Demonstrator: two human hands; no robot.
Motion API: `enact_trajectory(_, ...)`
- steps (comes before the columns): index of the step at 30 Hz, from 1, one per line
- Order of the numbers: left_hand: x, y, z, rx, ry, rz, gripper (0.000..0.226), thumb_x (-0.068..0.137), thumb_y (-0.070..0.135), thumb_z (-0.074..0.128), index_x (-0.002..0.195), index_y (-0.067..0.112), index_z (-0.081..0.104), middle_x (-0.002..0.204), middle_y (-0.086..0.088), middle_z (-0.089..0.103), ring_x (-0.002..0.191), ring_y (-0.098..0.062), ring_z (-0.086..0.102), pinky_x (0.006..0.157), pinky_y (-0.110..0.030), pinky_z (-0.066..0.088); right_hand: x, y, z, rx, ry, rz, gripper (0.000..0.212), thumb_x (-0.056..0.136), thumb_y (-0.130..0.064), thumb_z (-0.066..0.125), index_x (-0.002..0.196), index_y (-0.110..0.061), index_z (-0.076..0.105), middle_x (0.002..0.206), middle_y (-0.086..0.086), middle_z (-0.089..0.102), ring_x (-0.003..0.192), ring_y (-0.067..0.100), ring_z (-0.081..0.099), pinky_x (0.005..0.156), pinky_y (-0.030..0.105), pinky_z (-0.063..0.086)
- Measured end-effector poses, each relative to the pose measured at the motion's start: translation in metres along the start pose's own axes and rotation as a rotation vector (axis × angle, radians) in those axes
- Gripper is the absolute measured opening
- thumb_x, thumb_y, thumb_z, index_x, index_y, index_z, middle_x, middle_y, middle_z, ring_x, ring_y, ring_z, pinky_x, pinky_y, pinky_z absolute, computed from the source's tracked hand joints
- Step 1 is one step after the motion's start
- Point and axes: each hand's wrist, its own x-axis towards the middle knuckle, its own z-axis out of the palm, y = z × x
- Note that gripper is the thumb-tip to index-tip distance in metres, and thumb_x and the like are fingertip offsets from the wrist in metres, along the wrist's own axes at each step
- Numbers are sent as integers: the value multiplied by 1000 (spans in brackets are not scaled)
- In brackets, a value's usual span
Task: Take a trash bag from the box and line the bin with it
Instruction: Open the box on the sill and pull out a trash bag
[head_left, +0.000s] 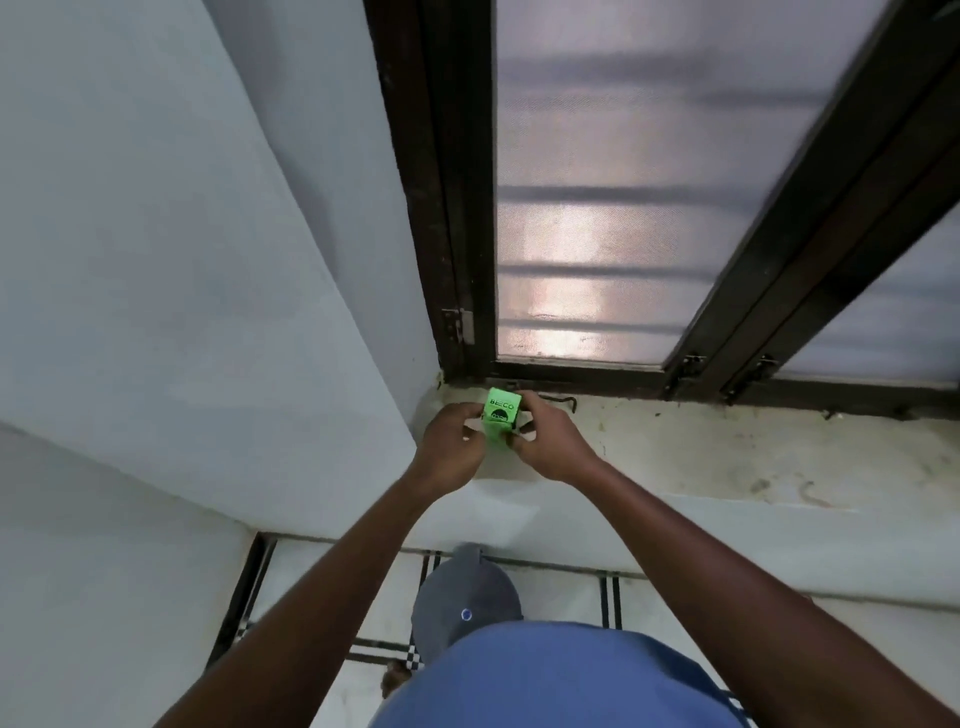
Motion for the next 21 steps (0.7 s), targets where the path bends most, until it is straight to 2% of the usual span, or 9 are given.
enact_trajectory(2, 0, 4, -4, 42, 21, 37, 38, 103, 7, 60, 139, 13, 68, 144, -5, 65, 115, -19, 64, 85, -19, 46, 0, 0, -2, -8, -1, 17, 65, 97, -14, 81, 156, -21, 55, 147, 4, 69, 108, 26, 75, 93, 49, 64)
enact_trajectory(4, 3, 11, -9, 76, 6, 39, 30, 103, 7, 60, 127, 16, 74, 135, 0, 65, 110, -16, 62, 77, -14, 45, 0, 1, -5, -8, -10, 31, 60, 96, -10, 78, 152, -22, 59, 143, 5, 71, 110, 29, 74, 91, 45, 62)
enact_trajectory(6, 9, 20, -15, -20, -79, 24, 40, 100, -4, 54, 124, 18, 77, 128, 4, 64, 113, -17, 61, 84, -21, 48, 0, 1, -8, -6, -28, 45, 54, 98, -9, 77, 148, -23, 60, 141, 4, 72, 105, 25, 71, 84, 37, 57)
enact_trajectory(9, 17, 28, -21, -228, -226, 18, 65, 94, -16, 48, 140, 23, 74, 136, -1, 69, 119, -20, 64, 92, -30, 53, 0, 0, -8, 11, -51, 61, 62, 100, -9, 77, 156, -25, 56, 147, 1, 69, 100, 22, 69, 85, 35, 55)
enact_trajectory(11, 27, 21, -19, -45, -171, 94, 65, 96, -12, 53, 146, 26, 70, 149, -6, 61, 133, -25, 59, 106, -33, 51, 1, -1, -9, 10, -55, 77, 64, 99, -10, 78, 158, -25, 55, 150, 1, 68, 102, 24, 70, 90, 39, 59)
enact_trajectory(13, 34, 11, -13, 131, -115, 157, 56, 99, -3, 56, 146, 24, 70, 149, -8, 56, 135, -31, 58, 115, -40, 48, 1, 0, -9, -4, -51, 72, 58, 98, -13, 79, 152, -22, 57, 149, 2, 69, 92, 21, 68, 88, 42, 62)
enact_trajectory(15, 35, 6, -8, 148, -117, 169, 46, 103, 8, 59, 145, 25, 69, 147, -6, 58, 125, -29, 63, 108, -39, 52, 1, 0, -11, -24, -38, 66, 55, 98, -15, 78, 149, -21, 58, 148, 2, 69, 86, 19, 68, 83, 43, 62)
enact_trajectory(18, 36, 10, -4, 112, -66, 174, 32, 103, 33, 70, 134, 25, 71, 133, 0, 69, 105, -16, 67, 86, -29, 53, -1, 0, -15, -22, -21, 77, 58, 98, -17, 79, 152, -24, 58, 148, -1, 69, 85, 20, 75, 80, 42, 63)
enact_trajectory(21, 36, 17, 2, 90, -18, 159, 37, 93, 46, 82, 119, 22, 70, 117, 6, 71, 103, -13, 67, 79, -28, 53, -5, -1, -18, -19, -21, 93, 60, 97, -20, 81, 152, -25, 58, 147, -4, 68, 91, 22, 79, 82, 47, 66)
